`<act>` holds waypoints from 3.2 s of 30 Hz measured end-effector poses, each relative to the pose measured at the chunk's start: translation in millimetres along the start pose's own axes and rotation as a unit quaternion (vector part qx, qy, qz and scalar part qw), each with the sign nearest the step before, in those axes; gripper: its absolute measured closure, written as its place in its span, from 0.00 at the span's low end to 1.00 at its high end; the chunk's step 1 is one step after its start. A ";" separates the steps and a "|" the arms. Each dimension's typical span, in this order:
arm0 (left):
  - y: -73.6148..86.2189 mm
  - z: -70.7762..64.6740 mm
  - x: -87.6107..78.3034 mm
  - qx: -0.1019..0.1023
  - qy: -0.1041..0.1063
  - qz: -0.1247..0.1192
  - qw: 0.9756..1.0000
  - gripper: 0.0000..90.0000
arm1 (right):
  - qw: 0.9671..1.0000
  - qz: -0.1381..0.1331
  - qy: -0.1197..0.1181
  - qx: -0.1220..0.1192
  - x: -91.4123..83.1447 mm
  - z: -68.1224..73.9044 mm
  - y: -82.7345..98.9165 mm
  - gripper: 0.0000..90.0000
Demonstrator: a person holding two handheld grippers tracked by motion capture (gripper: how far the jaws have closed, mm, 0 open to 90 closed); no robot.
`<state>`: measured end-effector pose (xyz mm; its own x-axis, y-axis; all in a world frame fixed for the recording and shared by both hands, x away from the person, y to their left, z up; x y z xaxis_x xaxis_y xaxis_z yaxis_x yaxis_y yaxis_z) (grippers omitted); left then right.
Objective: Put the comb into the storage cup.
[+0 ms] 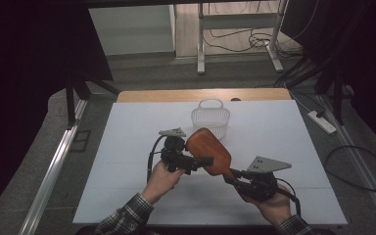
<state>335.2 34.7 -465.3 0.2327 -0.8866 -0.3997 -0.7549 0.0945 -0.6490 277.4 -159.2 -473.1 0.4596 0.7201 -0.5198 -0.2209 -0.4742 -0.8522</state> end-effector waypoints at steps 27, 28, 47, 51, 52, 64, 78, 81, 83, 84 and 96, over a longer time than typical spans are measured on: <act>3.5 -1.1 -3.7 -0.074 0.096 0.014 0.993 0.47 | 1.000 -0.004 -0.012 -0.022 5.6 6.4 0.8 0.80; 3.2 -1.0 -3.9 -0.080 0.103 0.014 0.991 0.49 | 1.000 -0.002 -0.012 -0.023 6.1 6.4 1.3 0.80; 0.3 -5.8 -7.7 -0.050 0.062 0.024 0.997 0.57 | 0.999 0.025 -0.022 -0.023 6.3 -0.1 4.0 0.59; -3.1 -4.4 -12.3 -0.039 0.047 0.019 0.998 0.57 | 0.999 0.034 -0.027 -0.022 5.3 -2.3 5.7 0.51; -4.1 -4.1 -13.5 -0.039 0.045 0.018 0.998 0.57 | 0.999 0.038 -0.032 -0.018 5.3 -2.6 6.5 0.48; -17.8 1.2 -23.2 -0.009 0.006 0.007 1.000 0.57 | 0.997 0.070 -0.011 0.000 -2.7 -16.6 17.9 0.30; -35.3 11.4 -33.6 0.000 -0.027 0.000 1.000 0.57 | 0.995 0.093 0.003 0.035 -19.1 -33.6 34.4 0.10; -40.7 12.9 -36.8 0.002 -0.033 -0.002 0.999 0.57 | 0.995 0.093 0.005 0.045 -22.0 -35.7 36.9 0.04; -44.5 14.0 -38.6 0.002 -0.035 -0.004 0.999 0.57 | 0.994 0.097 0.007 0.047 -23.7 -37.1 38.9 0.04; -46.1 14.5 -39.5 0.002 -0.036 -0.006 0.999 0.57 | 0.994 0.100 0.008 0.044 -25.0 -37.7 40.2 0.02; -64.1 20.7 -47.0 -0.004 -0.042 -0.018 0.999 0.57 | 0.992 0.110 0.042 0.052 -39.0 -46.2 48.9 0.00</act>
<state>385.3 79.7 -418.2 0.3099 -0.8484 -0.4292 -0.7496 0.0597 -0.6592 288.4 -233.8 -491.7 0.4589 0.5588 -0.6908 -0.4097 -0.5568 -0.7226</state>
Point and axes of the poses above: each handheld gripper's, and its own axes: x roughly forward along the jaws, y roughly out of its underside, z roughly to its left, the point moved 5 cm from there along x, roughly forward along the jaws, and after that the axes turned 11 degrees about -x, right-handed, at the moved point
